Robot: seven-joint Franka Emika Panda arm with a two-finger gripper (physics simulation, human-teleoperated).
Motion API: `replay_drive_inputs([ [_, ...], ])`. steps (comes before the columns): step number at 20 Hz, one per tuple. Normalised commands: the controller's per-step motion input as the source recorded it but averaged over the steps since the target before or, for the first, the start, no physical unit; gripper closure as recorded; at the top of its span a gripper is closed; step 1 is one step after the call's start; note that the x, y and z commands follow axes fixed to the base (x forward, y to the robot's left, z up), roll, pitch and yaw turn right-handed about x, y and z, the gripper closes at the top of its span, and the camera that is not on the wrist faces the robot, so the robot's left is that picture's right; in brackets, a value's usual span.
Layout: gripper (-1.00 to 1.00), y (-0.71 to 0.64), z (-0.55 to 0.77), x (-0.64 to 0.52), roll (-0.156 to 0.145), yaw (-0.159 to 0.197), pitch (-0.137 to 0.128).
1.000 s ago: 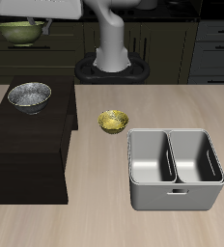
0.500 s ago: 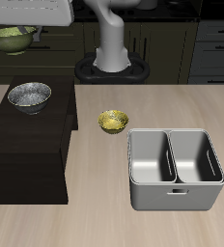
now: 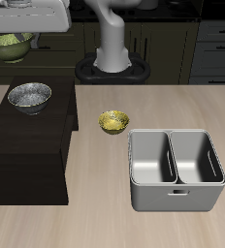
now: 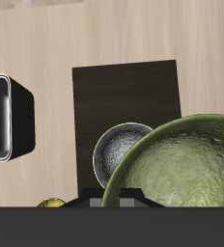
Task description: Stack the green bowl on the black bowl
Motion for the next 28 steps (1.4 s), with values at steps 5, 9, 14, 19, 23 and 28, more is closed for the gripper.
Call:
replay_drive_inputs([
  [5,1.0,0.03,-0.09,0.0,0.0,-0.001,-0.015],
  [9,1.0,-0.01,-0.06,-0.01,-0.033,0.015,-0.017],
  [14,1.0,-0.16,-0.04,-0.01,-0.048,0.021,-0.021],
  [19,1.0,-0.09,-0.02,0.02,-0.016,-0.015,0.003],
  [23,1.0,0.16,-0.07,0.03,0.029,0.013,-0.006],
  [28,1.0,0.18,-0.08,0.05,0.047,-0.002,0.01],
])
